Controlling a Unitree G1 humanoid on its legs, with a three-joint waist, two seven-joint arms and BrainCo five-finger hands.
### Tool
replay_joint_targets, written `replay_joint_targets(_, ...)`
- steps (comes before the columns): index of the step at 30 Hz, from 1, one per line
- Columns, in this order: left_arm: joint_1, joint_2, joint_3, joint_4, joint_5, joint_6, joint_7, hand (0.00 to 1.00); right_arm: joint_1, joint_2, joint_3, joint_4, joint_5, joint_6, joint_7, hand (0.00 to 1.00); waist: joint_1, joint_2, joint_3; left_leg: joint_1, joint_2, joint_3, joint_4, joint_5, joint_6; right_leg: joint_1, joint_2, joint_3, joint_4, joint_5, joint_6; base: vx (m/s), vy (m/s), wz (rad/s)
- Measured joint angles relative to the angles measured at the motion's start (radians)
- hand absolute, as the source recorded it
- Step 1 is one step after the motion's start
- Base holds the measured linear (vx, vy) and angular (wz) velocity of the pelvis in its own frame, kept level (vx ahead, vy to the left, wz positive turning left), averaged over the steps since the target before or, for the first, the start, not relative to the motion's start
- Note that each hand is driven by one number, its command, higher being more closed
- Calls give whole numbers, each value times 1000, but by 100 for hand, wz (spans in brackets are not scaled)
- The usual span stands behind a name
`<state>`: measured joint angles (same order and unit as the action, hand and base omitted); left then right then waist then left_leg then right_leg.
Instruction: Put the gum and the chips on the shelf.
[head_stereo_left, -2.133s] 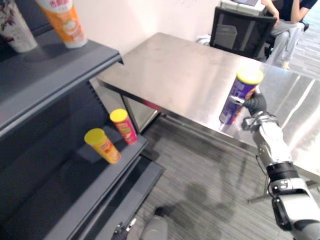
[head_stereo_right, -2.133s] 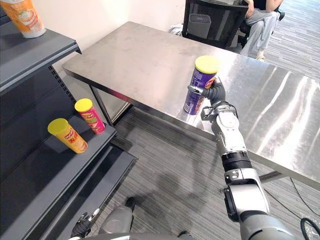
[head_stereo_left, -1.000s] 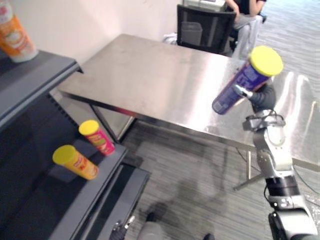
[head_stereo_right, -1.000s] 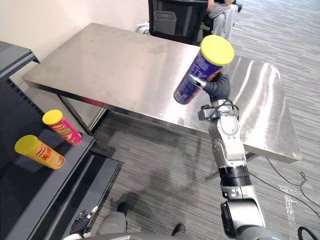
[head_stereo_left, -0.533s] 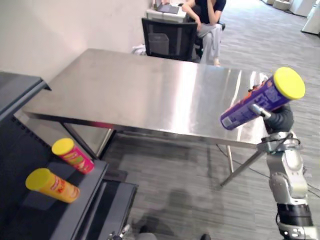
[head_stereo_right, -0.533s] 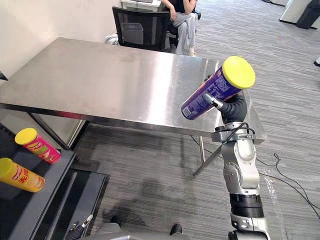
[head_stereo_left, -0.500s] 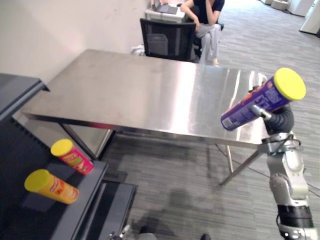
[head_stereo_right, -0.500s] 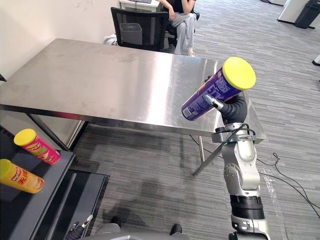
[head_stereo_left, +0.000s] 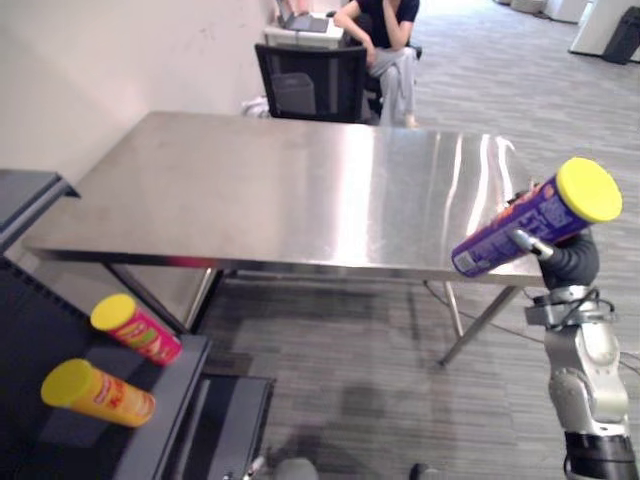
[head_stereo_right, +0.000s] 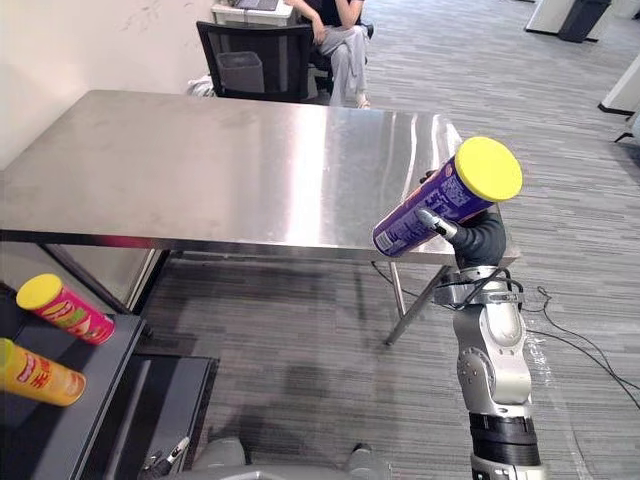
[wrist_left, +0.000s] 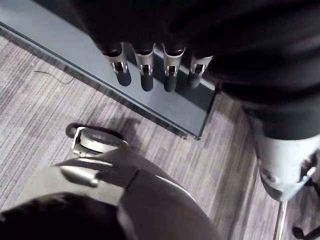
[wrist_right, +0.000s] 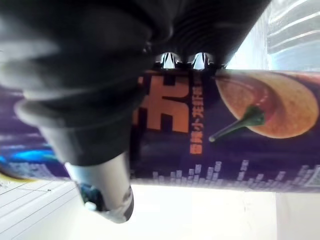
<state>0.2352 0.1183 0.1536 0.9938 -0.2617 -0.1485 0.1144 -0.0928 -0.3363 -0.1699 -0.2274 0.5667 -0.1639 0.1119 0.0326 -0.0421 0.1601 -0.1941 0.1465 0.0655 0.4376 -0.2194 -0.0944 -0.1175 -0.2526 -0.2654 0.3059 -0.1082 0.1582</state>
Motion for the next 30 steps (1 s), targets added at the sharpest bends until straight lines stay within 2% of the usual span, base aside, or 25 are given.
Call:
replay_joint_targets(6,-5,-10,12,1,-51,-9,-2,0,-40,-1,44,-1,-11,-2,-20,100,6,41,106,-65,19,-56,75,2,-12,-82,-16,-22,215,-93,-36,-123,-102,23)
replay_joint_targets(10,8,-35,49,2,-91,-5,0,0,-43,1,104,-2,-11,-2,9,100,22,48,110,-60,47,-83,44,21,-1,-99,9,-50,282,-154,-70,-96,-234,13)
replay_joint_targets(11,6,-41,50,2,-92,-4,0,0,-42,1,114,-6,-10,-2,20,100,25,49,110,-60,60,-88,20,34,18,-99,21,-64,287,-161,-84,-41,-281,39)
replay_joint_targets(12,3,-45,49,2,-94,-4,-2,0,-36,2,123,-16,-8,-2,33,100,23,46,112,-64,80,-91,-7,59,55,-96,24,-98,301,-181,-107,-34,-285,53)
replay_joint_targets(13,3,-48,50,2,-101,-3,-3,0,-33,2,122,-17,-7,-2,37,100,23,47,114,-64,89,-91,-18,72,75,-87,20,-118,303,-190,-114,-33,-267,84)
replay_joint_targets(14,5,-50,50,4,-121,-3,-3,0,-22,1,119,-16,-7,-2,42,100,23,47,115,-64,106,-80,-40,108,127,-64,19,-165,305,-207,-127,-25,-204,73)
replay_joint_targets(15,8,-50,50,3,-126,-4,-3,0,-19,1,118,-16,-7,-4,44,100,23,47,115,-64,114,-75,-55,130,147,-54,17,-187,306,-215,-133,-24,-276,99)
replay_joint_targets(16,14,-50,49,3,-127,-4,-3,0,-18,1,112,-15,-7,-13,47,100,24,47,115,-67,125,-46,-86,190,157,-39,5,-236,308,-228,-145,-9,-209,108)
replay_joint_targets(17,18,-50,49,3,-127,-5,-3,0,-19,0,96,-14,-7,-23,54,100,21,37,118,-75,138,11,-80,219,162,-29,-19,-285,307,-236,-156,-9,-173,107)
replay_joint_targets(19,35,-49,50,3,-129,-8,-1,0,-19,1,81,-9,-7,-31,66,100,23,38,117,-103,160,111,43,213,166,-8,-51,-345,300,-235,-176,31,-73,102)
replay_joint_targets(20,50,-48,51,8,-129,-15,0,0,-18,0,77,-2,-3,-32,78,100,21,28,119,-100,176,171,119,202,181,8,-78,-384,296,-235,-177,54,-43,101)
replay_joint_targets(22,59,-50,51,30,-129,-20,3,0,-19,-7,70,0,6,-32,83,100,19,34,109,-94,197,248,187,224,201,22,-125,-447,303,-233,-171,50,15,108)
replay_joint_targets(23,66,-52,51,31,-129,-24,3,0,-22,-21,70,1,23,-32,82,100,19,34,107,-113,186,302,181,271,229,22,-139,-471,316,-234,-146,19,15,129)
replay_joint_targets(24,78,-55,49,31,-128,-37,4,0,-23,-33,73,10,26,-28,88,100,25,22,101,-119,160,346,141,329,286,22,-162,-485,302,-231,-136,-5,10,103)
replay_joint_targets(25,86,-51,50,30,-128,-41,5,0,-23,-33,74,13,26,-22,89,100,27,11,93,-111,130,347,85,371,283,29,-175,-501,283,-230,-136,2,37,130)
replay_joint_targets(26,95,-40,55,32,-127,-50,7,0,-27,-37,74,15,32,-17,90,100,24,-4,85,-64,66,343,-63,459,248,66,-196,-565,209,-196,-150,17,38,95)
replay_joint_targets(27,107,-42,61,31,-126,-52,8,0,-38,-38,77,19,33,-16,90,100,30,-12,90,-56,79,365,-24,425,239,78,-196,-583,201,-191,-150,6,-4,78)
replay_joint_targets(28,125,-44,68,35,-126,-53,9,0,-49,-38,85,22,33,-16,89,100,35,-10,90,-33,105,380,39,373,207,85,-197,-589,203,-192,-153,-32,-51,32)
replay_joint_targets(29,146,-52,72,54,-126,-53,8,0,-46,-39,92,22,35,-16,83,100,32,-6,74,6,128,392,62,343,181,90,-198,-611,204,-194,-156,-51,-40,51)
replay_joint_targets(30,149,-59,72,75,-126,-54,7,0,-40,-40,93,23,35,-16,74,100,22,3,55,32,131,391,37,335,171,87,-202,-635,204,-195,-156,-52,4,59)
